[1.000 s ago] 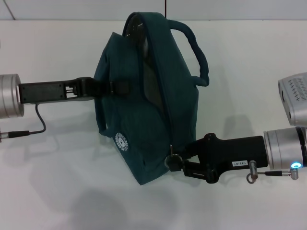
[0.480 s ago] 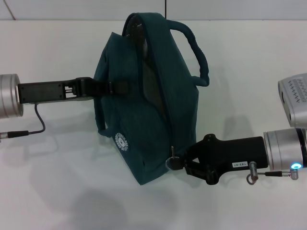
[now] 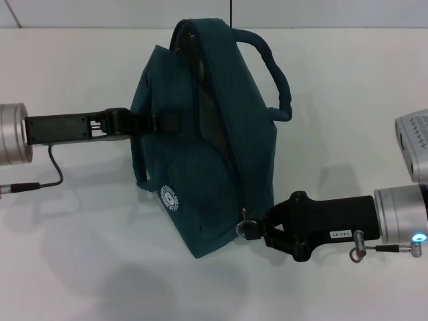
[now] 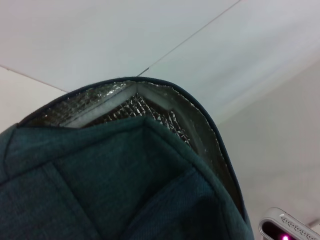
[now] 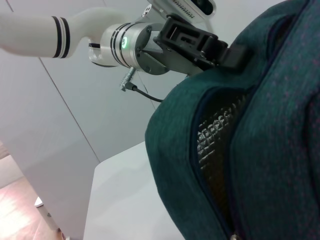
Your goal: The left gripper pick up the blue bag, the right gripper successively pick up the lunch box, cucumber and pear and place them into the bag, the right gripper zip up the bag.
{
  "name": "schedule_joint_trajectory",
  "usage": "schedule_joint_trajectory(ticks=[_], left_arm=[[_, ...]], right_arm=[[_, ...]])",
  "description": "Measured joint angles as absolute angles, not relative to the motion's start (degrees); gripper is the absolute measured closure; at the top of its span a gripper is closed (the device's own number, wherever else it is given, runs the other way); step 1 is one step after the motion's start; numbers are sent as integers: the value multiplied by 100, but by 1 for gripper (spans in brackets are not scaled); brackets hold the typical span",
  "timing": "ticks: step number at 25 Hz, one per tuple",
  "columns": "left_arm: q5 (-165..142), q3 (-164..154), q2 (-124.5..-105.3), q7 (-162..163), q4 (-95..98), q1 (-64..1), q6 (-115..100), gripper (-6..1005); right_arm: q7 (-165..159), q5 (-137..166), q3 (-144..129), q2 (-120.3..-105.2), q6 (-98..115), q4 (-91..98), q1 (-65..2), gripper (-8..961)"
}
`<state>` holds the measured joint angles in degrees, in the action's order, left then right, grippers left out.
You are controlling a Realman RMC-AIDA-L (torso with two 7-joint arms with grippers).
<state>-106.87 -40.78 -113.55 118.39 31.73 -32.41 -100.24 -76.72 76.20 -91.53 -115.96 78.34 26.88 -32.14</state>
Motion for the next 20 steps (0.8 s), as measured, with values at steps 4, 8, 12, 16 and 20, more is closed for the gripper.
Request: schedule_joint_trajectory(ticks=[4,8,12,16,20], left_arm=[[-10687,-4078,-11355,11838,3173,-3236,-10028,944],[-10687,-4079,-11356,11839,3173,-3234,-10029,944],[-10687,-4083,-11356,11839,3174,-3237,-10037,944],[-10688,-4080,-11356,11836,3181,-3262,-10046,944],[-10688,-4093,-11363,11827,3189,-3284,-10048,944]], right_arm=[[-7672,7620,-9116,-11594,7833,2722,-3123,936],[-7672,7618,-9036,-11585,7859,2880,-2942,936],[-7525,7595,-8959,-11578,7985,3234,-2629,936],[-7184,7366,-8936,-11571,8277,3399,-2429,936],[-6990,7213,-8914,-11564,8466,3407,-2407,936]])
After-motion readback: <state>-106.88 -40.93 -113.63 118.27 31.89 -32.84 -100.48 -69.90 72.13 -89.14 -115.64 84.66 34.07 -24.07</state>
